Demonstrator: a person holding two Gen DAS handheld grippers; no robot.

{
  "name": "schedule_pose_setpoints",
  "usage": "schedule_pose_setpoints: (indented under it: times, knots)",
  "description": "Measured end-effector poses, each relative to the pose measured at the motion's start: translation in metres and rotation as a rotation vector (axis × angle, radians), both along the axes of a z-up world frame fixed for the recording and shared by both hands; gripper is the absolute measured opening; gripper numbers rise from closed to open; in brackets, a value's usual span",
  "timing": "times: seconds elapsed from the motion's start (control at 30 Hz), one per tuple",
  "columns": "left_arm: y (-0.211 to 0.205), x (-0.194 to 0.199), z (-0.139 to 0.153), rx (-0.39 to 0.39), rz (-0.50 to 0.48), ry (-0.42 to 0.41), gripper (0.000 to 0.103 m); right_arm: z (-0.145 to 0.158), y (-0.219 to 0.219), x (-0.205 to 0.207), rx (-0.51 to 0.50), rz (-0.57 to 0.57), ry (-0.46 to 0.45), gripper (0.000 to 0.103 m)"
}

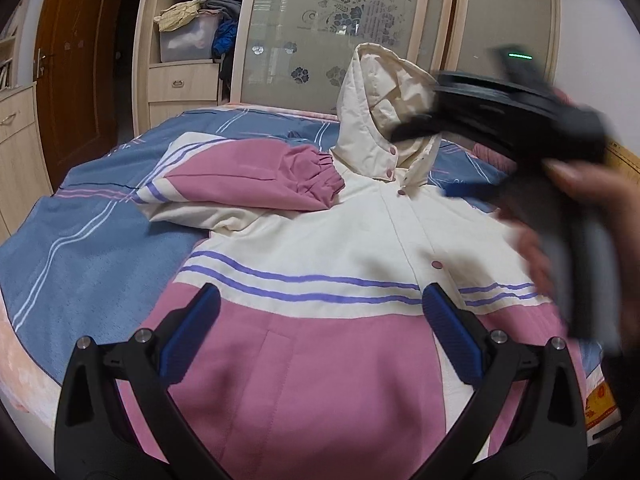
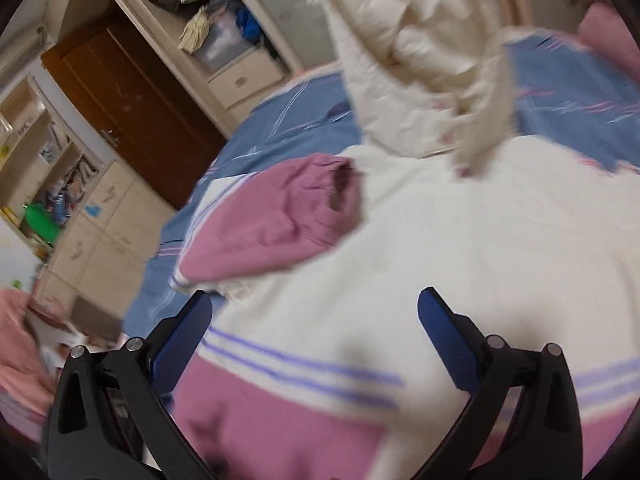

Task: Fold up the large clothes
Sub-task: 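Grasp the folded sleeve cuff with the right tool and lay it flatter across the chest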

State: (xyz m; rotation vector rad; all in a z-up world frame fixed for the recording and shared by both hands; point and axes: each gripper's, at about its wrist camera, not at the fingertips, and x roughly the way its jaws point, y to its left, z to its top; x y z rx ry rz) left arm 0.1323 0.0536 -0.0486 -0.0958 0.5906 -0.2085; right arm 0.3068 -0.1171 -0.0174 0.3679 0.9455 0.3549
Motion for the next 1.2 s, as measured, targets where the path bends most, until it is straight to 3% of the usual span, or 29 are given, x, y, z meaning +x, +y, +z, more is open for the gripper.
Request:
schedule_pose_setpoints:
  times: [0.07, 0.17, 0.3, 0.43, 0.47, 0.5, 0.57, 0.6, 0.87, 1.03, 1.2]
  knots:
    - [0.003, -0.002, 0.003, 0.011, -0.001, -0.015, 0.101, -0.003, 0.009, 0.026, -0.039, -0.013, 0.018, 0.102]
    - [0.009, -0.003, 0.006, 0.010, 0.001, -0.023, 0.101, -0.017, 0.014, 0.065, 0.007, -0.038, 0.070, 0.101]
    - [0.012, -0.003, 0.007, 0.007, -0.008, -0.025, 0.101, -0.031, 0.022, 0.097, 0.022, -0.055, 0.104, 0.085]
    - [0.014, -0.001, 0.009, 0.012, -0.015, -0.032, 0.101, -0.043, 0.046, 0.117, 0.000, -0.016, 0.114, 0.077]
    - [0.015, 0.000, 0.010, 0.008, -0.014, -0.031, 0.101, -0.046, 0.055, 0.120, -0.011, 0.004, 0.118, 0.067]
    - [0.016, 0.000, 0.010, 0.005, -0.014, -0.030, 0.101, -0.049, 0.063, 0.122, -0.024, 0.022, 0.128, 0.045]
    - [0.019, 0.001, 0.011, 0.000, -0.013, -0.031, 0.101, -0.051, 0.071, 0.121, -0.065, 0.031, 0.121, 0.012]
    - [0.019, 0.002, 0.012, -0.001, -0.011, -0.031, 0.101, -0.048, 0.076, 0.119, -0.094, 0.034, 0.088, 0.009]
    - [0.021, 0.001, 0.014, -0.008, -0.011, -0.032, 0.101, 0.010, 0.041, 0.082, -0.127, -0.065, -0.110, 0.007]
    - [0.016, -0.003, 0.013, -0.007, -0.032, -0.034, 0.101, 0.054, -0.024, 0.046, -0.144, -0.166, -0.178, 0.007]
    - [0.008, -0.005, 0.011, -0.003, -0.057, -0.027, 0.101, 0.062, -0.095, 0.024, -0.196, -0.296, -0.184, 0.007]
